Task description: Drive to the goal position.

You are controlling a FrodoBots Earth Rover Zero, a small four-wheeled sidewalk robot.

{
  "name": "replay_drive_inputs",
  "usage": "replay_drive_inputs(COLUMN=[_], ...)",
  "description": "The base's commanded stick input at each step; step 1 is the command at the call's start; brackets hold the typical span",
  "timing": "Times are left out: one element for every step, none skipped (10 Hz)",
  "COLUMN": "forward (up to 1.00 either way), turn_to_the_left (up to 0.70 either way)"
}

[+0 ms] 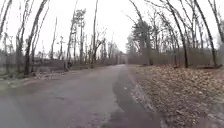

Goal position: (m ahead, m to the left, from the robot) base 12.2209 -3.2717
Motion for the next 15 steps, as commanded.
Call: replay_drive_inputs(forward=[1.00,1.00,1.00,1.00,1.00,1.00,1.00,1.00,1.00,1.00,1.00,1.00,1.00,1.00,1.00], turn_to_the_left=[0.00,0.00,0.00,0.00,0.00,0.00,-0.40,-0.40,-0.40,0.00,0.00,0.00,0.00,0.00,0.00])
